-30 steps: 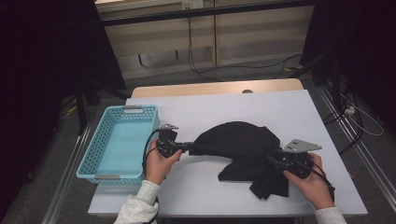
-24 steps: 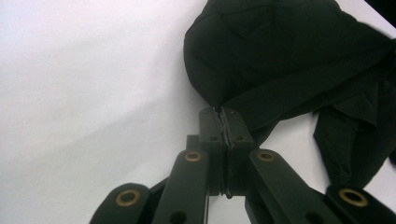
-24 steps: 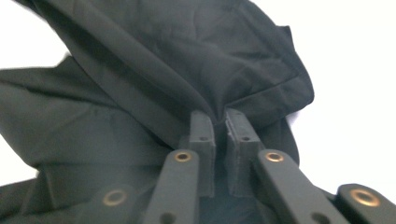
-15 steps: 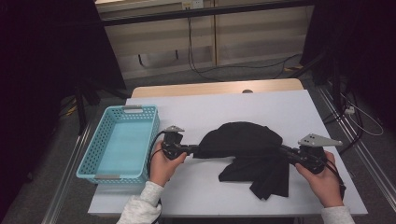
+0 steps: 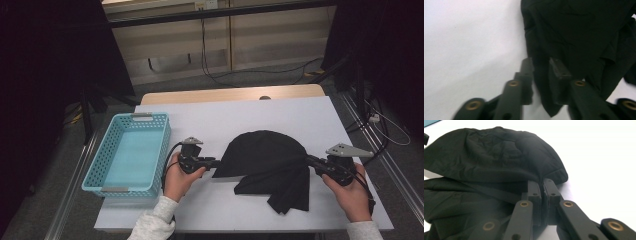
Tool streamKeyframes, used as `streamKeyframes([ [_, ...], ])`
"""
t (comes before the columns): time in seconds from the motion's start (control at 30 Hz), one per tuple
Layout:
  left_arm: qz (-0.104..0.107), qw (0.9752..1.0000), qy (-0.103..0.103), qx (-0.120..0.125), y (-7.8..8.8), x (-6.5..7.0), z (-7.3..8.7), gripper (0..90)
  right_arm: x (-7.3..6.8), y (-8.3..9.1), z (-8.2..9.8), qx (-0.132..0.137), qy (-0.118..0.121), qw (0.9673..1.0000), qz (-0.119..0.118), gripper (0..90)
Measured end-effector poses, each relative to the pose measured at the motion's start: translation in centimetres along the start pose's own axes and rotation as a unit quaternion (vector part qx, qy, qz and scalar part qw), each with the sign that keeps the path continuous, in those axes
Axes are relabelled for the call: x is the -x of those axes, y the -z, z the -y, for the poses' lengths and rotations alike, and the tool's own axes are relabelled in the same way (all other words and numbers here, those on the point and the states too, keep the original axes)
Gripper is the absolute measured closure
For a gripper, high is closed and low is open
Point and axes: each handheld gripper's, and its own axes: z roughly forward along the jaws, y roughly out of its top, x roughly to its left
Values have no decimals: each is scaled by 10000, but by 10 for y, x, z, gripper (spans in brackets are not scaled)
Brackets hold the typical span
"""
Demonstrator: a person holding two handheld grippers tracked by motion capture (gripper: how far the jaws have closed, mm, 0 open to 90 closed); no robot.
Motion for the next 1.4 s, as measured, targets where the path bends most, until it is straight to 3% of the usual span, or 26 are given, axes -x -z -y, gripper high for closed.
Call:
streamKeyframes([
  [0.07,-72,10000,-15,20,-2,1,1,582,1,0,1,-7,-8,10000,5,858],
  [0.2,-75,9999,-81,-82,-5,2,4,521,3,0,2,-17,-20,10000,68,858],
  [0.67,-166,9994,-173,-266,-14,5,10,452,4,0,3,-6,13,10000,70,855],
  [1.0,22,9990,-124,-432,-18,12,12,607,3,-1,3,-16,64,10000,66,855],
  [1.4,-104,9984,5,-554,-19,17,12,796,1,-3,3,-32,101,9999,22,855],
])
